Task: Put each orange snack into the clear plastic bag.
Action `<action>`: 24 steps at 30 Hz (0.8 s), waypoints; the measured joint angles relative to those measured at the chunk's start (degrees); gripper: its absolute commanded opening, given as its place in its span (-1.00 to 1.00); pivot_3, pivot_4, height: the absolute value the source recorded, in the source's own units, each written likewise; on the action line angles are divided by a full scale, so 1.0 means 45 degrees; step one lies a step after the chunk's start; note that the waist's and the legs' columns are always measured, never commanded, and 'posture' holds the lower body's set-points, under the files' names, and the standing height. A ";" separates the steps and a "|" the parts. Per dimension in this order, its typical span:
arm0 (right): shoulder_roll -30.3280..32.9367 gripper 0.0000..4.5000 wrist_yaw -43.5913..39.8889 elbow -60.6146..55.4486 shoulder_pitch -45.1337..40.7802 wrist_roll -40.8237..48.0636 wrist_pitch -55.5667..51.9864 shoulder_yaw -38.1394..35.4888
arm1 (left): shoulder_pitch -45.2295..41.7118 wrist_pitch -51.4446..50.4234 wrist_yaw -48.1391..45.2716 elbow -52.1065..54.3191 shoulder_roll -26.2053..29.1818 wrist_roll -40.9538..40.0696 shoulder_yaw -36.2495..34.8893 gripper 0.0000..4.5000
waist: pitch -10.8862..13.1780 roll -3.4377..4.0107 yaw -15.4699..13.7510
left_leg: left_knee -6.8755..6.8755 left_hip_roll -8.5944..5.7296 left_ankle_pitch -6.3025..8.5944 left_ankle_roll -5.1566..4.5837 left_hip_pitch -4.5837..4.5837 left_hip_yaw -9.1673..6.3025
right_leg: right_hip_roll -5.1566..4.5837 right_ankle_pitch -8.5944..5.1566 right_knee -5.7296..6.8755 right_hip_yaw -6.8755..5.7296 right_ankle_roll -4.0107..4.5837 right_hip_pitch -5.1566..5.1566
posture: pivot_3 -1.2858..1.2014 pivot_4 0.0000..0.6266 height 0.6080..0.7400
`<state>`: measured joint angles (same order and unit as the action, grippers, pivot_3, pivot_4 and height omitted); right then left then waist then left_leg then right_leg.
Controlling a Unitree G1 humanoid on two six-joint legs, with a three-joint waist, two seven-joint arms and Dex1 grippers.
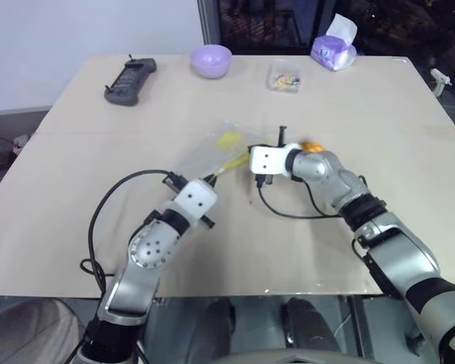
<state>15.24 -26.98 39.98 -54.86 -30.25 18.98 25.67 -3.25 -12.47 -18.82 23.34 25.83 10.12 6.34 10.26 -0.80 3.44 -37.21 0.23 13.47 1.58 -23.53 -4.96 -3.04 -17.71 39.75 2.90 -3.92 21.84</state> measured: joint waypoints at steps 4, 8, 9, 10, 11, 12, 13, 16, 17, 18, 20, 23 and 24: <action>0.0005 -1.00 -0.0004 -0.0139 0.0003 0.0001 -0.0027 0.0000 | 0.0026 0.0012 0.0000 -0.0056 0.0016 0.0131 0.0000 -0.98 | 0.0000 0.0000 -0.0007 | 0.0000 0.0000 0.0001 -0.0002 0.0000 0.0000 | 0.0000 0.0000 0.0000 -0.0001 0.0000 0.0000 | 0.03 -0.52 1.00; 0.0042 -0.57 -0.0162 -0.0517 0.0123 0.0065 -0.0213 0.0000 | -0.0021 0.0073 -0.0025 -0.0426 0.0091 0.0343 0.0001 -1.00 | 0.0000 0.0000 -0.0005 | 0.0000 0.0000 0.0003 -0.0004 0.0000 -0.0002 | 0.0000 0.0000 0.0000 -0.0002 0.0000 0.0000 | 0.03 -0.52 1.00; 0.0063 -0.37 -0.0253 -0.0641 0.0169 0.0106 -0.0263 -0.0001 | -0.0022 0.0079 -0.0030 -0.0504 0.0106 0.0384 0.0001 -1.00 | 0.0000 0.0000 -0.0005 | 0.0000 0.0000 0.0003 -0.0006 0.0000 -0.0001 | 0.0000 0.0000 0.0000 -0.0001 0.0000 0.0000 | 0.03 -0.52 1.00; 0.0099 -0.15 -0.0344 -0.0780 0.0228 0.0157 -0.0271 -0.0002 | -0.0030 0.0117 -0.0041 -0.0592 0.0134 0.0434 0.0001 -1.00 | 0.0000 0.0000 -0.0006 | 0.0000 0.0000 0.0004 -0.0006 -0.0001 -0.0001 | 0.0000 0.0000 0.0000 -0.0001 0.0000 0.0000 | 0.03 -0.52 1.00; 0.0158 0.09 -0.0464 -0.0984 0.0330 0.0277 -0.0267 -0.0015 | -0.0044 0.0186 -0.0056 -0.0661 0.0169 0.0466 0.0001 -1.00 | 0.0000 0.0000 -0.0008 | 0.0000 0.0000 0.0004 -0.0007 -0.0002 -0.0001 | -0.0001 0.0000 -0.0001 -0.0002 0.0000 0.0001 | 0.03 -0.52 1.00; 0.0200 0.28 -0.0578 -0.1112 0.0406 0.0365 -0.0269 -0.0037 | -0.0073 0.0246 -0.0062 -0.0711 0.0174 0.0466 0.0000 -1.00 | 0.0000 0.0000 -0.0012 | 0.0000 0.0000 0.0004 -0.0007 -0.0002 -0.0001 | -0.0001 0.0000 -0.0001 -0.0002 0.0000 0.0001 | 0.03 -0.52 1.00; 0.0247 0.28 -0.0719 -0.1229 0.0479 0.0528 -0.0286 -0.0052 | -0.0097 0.0309 -0.0076 -0.0753 0.0176 0.0466 0.0000 -1.00 | 0.0000 0.0000 -0.0015 | 0.0000 0.0000 0.0004 -0.0007 -0.0002 -0.0002 | -0.0001 0.0000 -0.0001 -0.0003 0.0000 0.0000 | 0.03 -0.52 1.00; 0.0565 0.28 -0.1826 -0.1883 0.0832 0.1505 -0.0905 -0.0480 | -0.0183 0.0629 -0.0260 -0.0926 0.0207 0.0423 -0.0011 -1.00 | 0.0000 0.0000 -0.0055 | -0.0001 0.0000 0.0005 -0.0009 -0.0007 -0.0003 | -0.0004 0.0000 -0.0003 -0.0006 0.0000 0.0000 | 0.03 -0.52 1.00; 0.0596 0.28 -0.2261 -0.2240 0.1028 0.2065 -0.1460 -0.0840 | -0.0248 0.0748 -0.0345 -0.1006 0.0240 0.0346 -0.0029 -1.00 | 0.0000 0.0000 -0.0083 | -0.0003 0.0000 0.0006 -0.0010 -0.0009 -0.0006 | -0.0004 0.0000 -0.0004 -0.0008 0.0000 0.0000 | 0.03 -0.52 1.00; 0.0526 0.28 -0.2639 -0.2665 0.1245 0.2727 -0.2115 -0.1234 | -0.0284 0.0877 -0.0438 -0.1076 0.0306 0.0277 -0.0069 -1.00 | 0.0000 0.0000 -0.0108 | -0.0003 0.0002 0.0006 -0.0010 -0.0012 -0.0009 | -0.0004 0.0000 -0.0003 -0.0011 0.0000 0.0000 | 0.03 -0.52 1.00; 0.0167 0.28 -0.3359 -0.3668 0.1691 0.4196 -0.3893 -0.2076 | -0.0388 0.1182 -0.0622 -0.1271 0.0428 0.0165 -0.0207 -1.00 | 0.0000 0.0000 -0.0096 | -0.0003 0.0010 0.0007 -0.0012 -0.0009 -0.0009 | 0.0000 0.0000 0.0001 -0.0008 0.0000 0.0001 | 0.03 -0.52 1.00; -0.0754 -0.10 -0.4006 -0.5167 0.2251 0.6448 -0.7313 -0.3187 | -0.0578 0.1670 -0.0903 -0.1488 0.0585 -0.0076 -0.0330 -1.00 | -0.0001 0.0002 -0.0079 | -0.0001 0.0015 0.0008 -0.0013 -0.0004 -0.0017 | 0.0004 0.0000 0.0007 -0.0005 0.0000 0.0002 | 0.03 -0.52 1.00; -0.1071 -0.31 -0.4104 -0.5517 0.2395 0.6982 -0.8388 -0.3317 | -0.0614 0.1826 -0.0994 -0.1522 0.0593 -0.0134 -0.0329 -1.00 | -0.0002 0.0002 -0.0080 | 0.0000 0.0013 0.0008 -0.0013 -0.0003 -0.0018 | 0.0005 0.0000 0.0007 -0.0005 0.0001 0.0002 | 0.03 -0.52 1.00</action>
<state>10.42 -45.45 15.16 -44.09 1.17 -18.76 10.74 -6.01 -4.25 -23.29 16.49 28.50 9.52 4.86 10.25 -0.79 3.08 -37.21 0.29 13.50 1.52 -23.55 -5.04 -3.02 -17.71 39.78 2.88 -3.92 21.85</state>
